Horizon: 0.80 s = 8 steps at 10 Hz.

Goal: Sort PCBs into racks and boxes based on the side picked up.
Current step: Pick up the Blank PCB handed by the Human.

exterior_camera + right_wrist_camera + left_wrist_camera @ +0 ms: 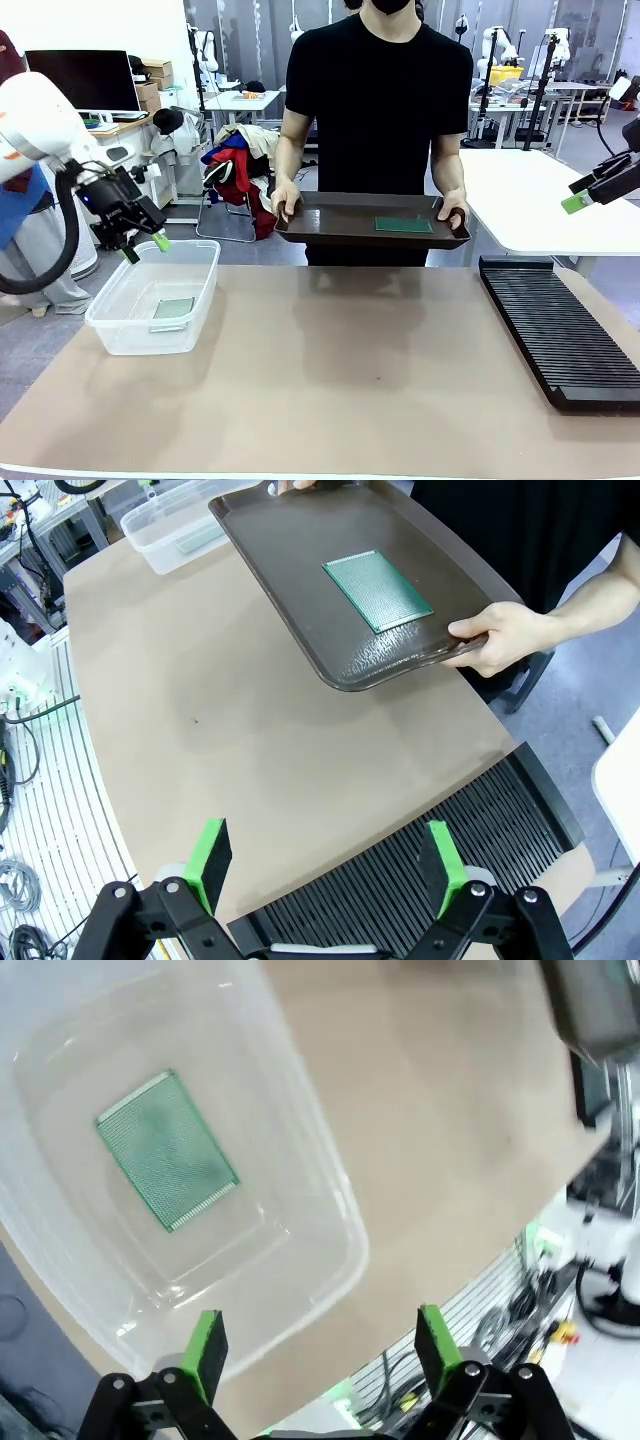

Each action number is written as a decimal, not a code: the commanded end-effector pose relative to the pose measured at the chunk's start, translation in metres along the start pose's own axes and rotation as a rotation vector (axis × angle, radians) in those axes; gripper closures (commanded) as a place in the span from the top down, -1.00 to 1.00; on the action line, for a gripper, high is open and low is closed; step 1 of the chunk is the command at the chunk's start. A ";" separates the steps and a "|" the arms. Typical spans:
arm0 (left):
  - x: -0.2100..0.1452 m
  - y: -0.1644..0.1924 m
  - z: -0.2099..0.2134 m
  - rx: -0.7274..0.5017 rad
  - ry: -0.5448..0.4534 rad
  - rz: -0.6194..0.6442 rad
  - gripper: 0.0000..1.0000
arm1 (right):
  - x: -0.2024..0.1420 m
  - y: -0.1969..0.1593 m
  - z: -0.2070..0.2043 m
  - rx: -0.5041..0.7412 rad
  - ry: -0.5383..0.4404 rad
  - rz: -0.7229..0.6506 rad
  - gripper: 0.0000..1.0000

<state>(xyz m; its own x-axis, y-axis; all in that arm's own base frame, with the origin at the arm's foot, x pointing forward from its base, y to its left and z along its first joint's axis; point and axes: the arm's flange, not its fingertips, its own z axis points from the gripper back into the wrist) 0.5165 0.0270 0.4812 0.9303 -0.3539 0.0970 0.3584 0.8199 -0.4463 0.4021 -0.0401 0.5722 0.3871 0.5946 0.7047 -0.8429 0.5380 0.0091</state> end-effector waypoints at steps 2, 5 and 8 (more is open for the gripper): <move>-0.008 -0.032 0.031 0.008 -0.032 -0.324 1.00 | 0.000 0.000 -0.001 0.017 -0.014 0.000 1.00; -0.008 -0.067 0.064 -0.031 -0.223 -0.608 1.00 | 0.000 0.000 -0.001 0.017 -0.014 0.000 1.00; -0.004 -0.075 0.066 -0.094 -0.364 -0.754 1.00 | 0.000 0.000 -0.001 0.017 -0.014 0.000 1.00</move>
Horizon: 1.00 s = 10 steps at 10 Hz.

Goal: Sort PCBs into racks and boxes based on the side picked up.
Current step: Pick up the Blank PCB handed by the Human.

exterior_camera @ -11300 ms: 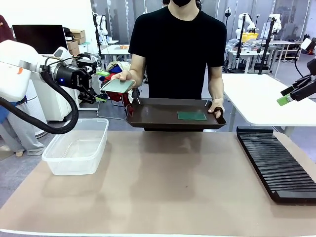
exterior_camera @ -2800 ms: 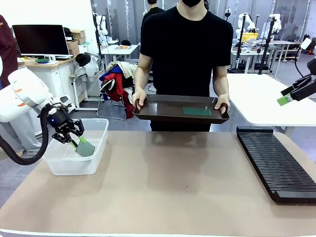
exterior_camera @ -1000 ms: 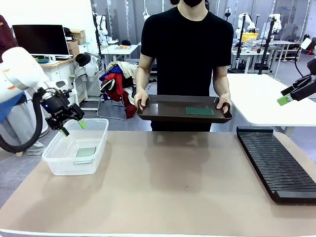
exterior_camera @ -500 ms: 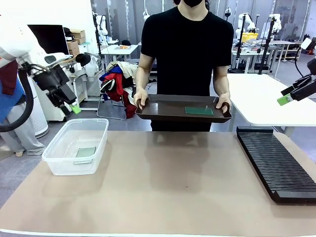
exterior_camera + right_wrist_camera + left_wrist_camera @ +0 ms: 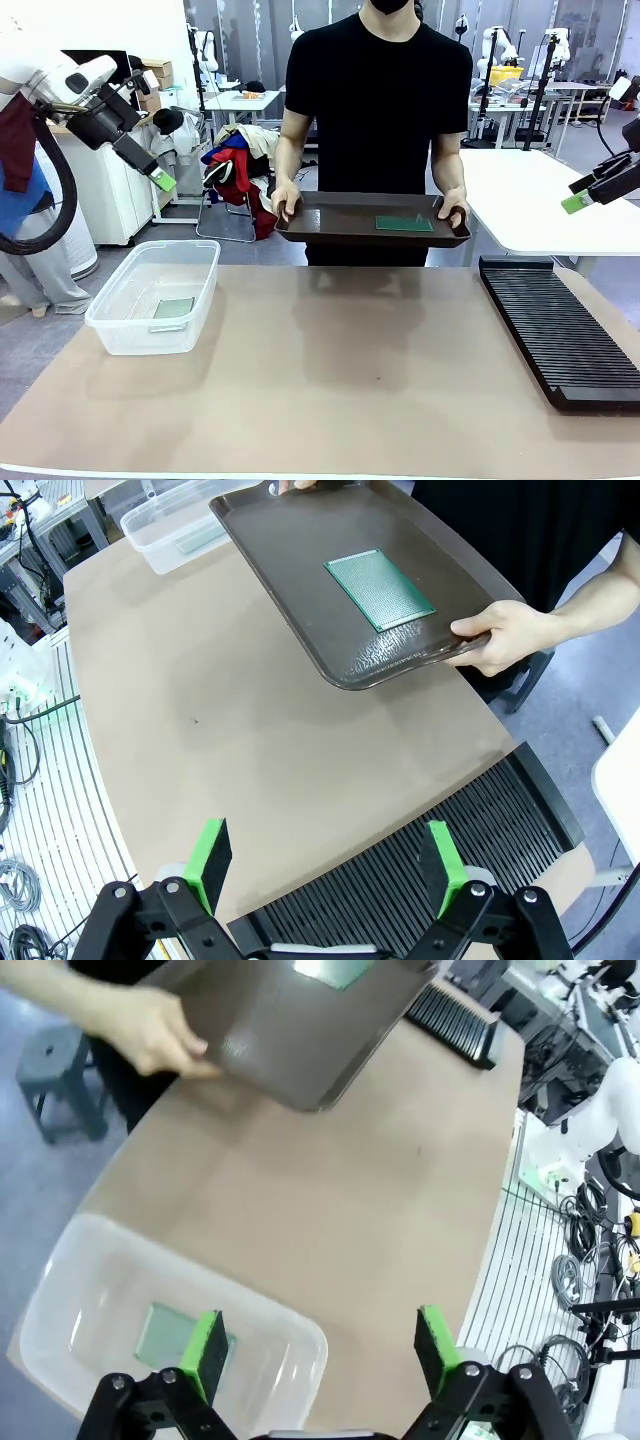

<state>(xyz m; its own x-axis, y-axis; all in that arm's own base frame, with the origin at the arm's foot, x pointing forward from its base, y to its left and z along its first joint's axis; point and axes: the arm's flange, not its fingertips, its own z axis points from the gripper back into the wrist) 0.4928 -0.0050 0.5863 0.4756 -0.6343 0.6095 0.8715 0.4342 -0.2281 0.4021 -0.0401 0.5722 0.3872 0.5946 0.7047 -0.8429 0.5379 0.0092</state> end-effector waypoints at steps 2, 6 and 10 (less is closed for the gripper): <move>-0.007 -0.002 -0.011 -0.024 -0.098 -0.089 1.00 | 0.000 0.000 -0.001 0.016 -0.014 0.000 1.00; -0.001 0.000 -0.007 -0.031 -0.082 -0.077 1.00 | 0.000 0.000 -0.001 0.016 -0.014 0.000 1.00; -0.002 -0.001 -0.011 -0.021 -0.092 -0.073 1.00 | 0.000 0.000 -0.001 0.016 -0.014 0.000 1.00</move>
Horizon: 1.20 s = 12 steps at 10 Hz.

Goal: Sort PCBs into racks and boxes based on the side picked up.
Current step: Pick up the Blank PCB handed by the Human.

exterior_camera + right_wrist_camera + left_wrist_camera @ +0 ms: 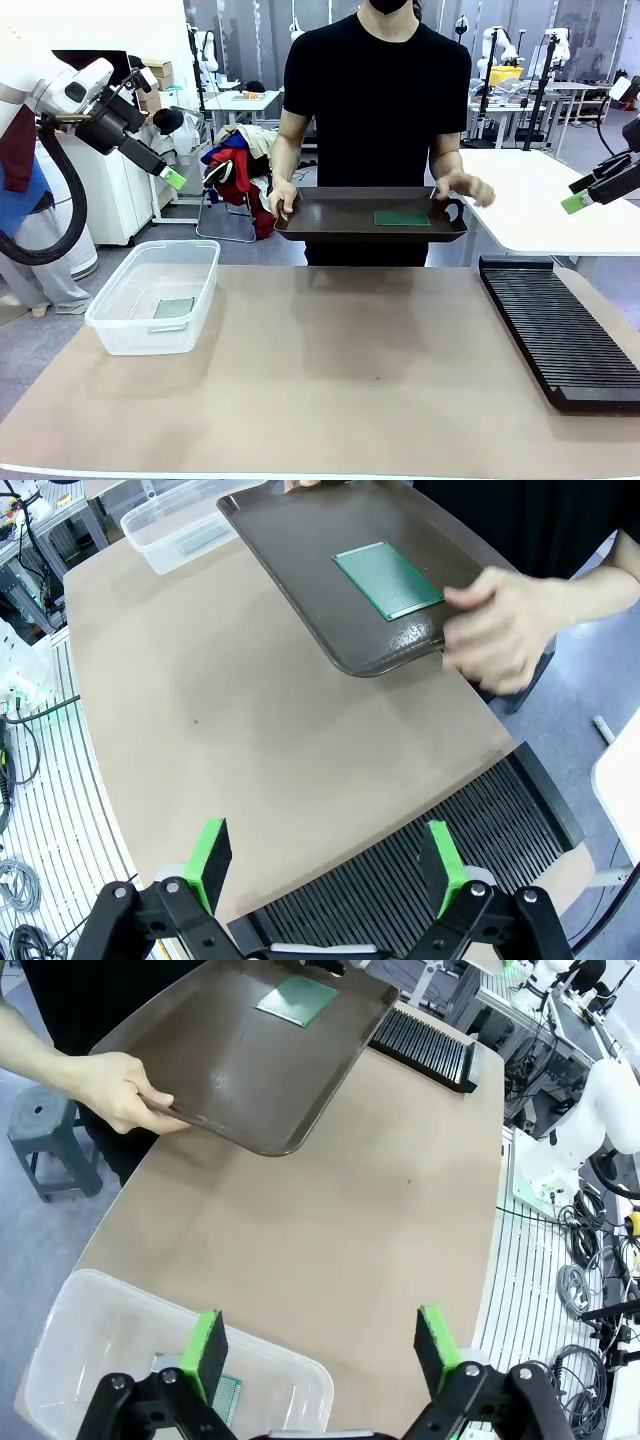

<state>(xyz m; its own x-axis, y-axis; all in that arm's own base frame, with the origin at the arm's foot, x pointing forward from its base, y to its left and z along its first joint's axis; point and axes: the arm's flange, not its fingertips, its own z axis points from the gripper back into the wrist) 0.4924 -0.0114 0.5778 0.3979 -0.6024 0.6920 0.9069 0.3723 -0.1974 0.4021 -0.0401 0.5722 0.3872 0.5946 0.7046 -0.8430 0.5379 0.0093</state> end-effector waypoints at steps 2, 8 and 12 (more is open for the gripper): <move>0.000 -0.002 0.004 0.067 -0.044 0.027 1.00 | 0.000 0.000 -0.001 0.016 -0.014 0.000 1.00; 0.002 0.004 0.009 0.078 -0.021 0.016 1.00 | 0.000 0.000 -0.001 0.016 -0.014 0.000 1.00; 0.002 0.004 0.009 0.078 -0.021 0.016 1.00 | 0.000 0.000 -0.001 0.016 -0.014 0.000 1.00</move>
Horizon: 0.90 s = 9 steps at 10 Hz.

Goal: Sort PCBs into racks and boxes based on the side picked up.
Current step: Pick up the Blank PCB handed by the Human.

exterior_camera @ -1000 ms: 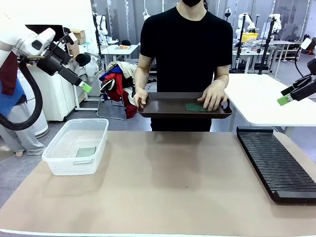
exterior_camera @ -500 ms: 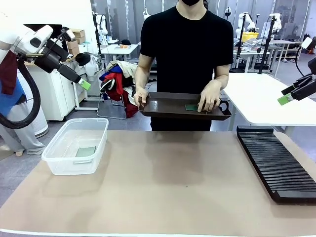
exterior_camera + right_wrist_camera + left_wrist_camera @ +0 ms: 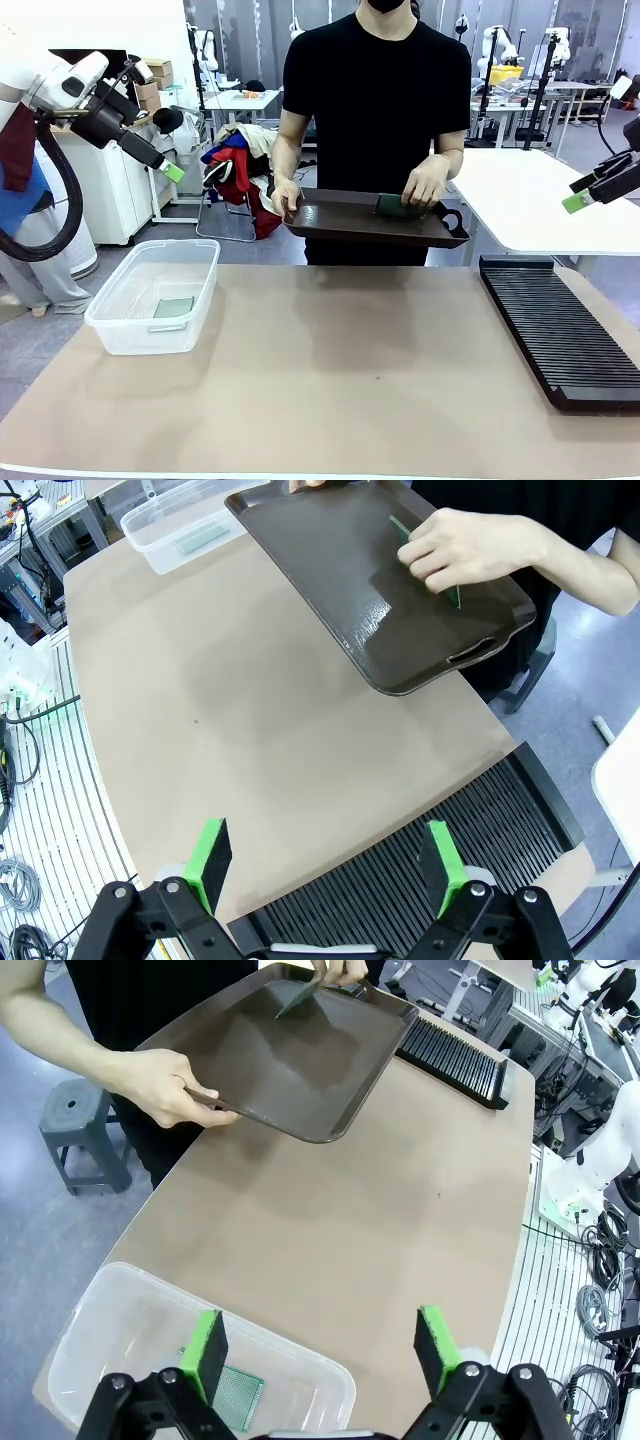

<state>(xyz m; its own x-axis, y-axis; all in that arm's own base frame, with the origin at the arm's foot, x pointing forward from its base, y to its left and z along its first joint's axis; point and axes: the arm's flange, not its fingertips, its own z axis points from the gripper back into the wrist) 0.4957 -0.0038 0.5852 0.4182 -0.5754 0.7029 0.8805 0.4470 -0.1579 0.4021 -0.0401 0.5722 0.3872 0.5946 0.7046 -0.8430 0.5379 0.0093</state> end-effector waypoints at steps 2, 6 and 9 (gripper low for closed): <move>0.000 0.000 -0.001 -0.007 0.001 -0.011 1.00 | 0.000 0.000 -0.001 0.016 -0.014 0.000 1.00; 0.000 0.000 -0.001 -0.007 0.001 -0.011 1.00 | 0.000 0.000 -0.001 0.016 -0.014 0.000 1.00; 0.000 0.000 -0.001 -0.007 0.001 -0.011 1.00 | 0.000 0.000 -0.001 0.016 -0.014 0.000 1.00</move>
<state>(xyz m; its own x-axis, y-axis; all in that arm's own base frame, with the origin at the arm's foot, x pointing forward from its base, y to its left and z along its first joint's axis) 0.4957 -0.0038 0.5852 0.4182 -0.5754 0.7029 0.8805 0.4470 -0.1579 0.4021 -0.0401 0.5722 0.3872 0.5946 0.7046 -0.8430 0.5379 0.0093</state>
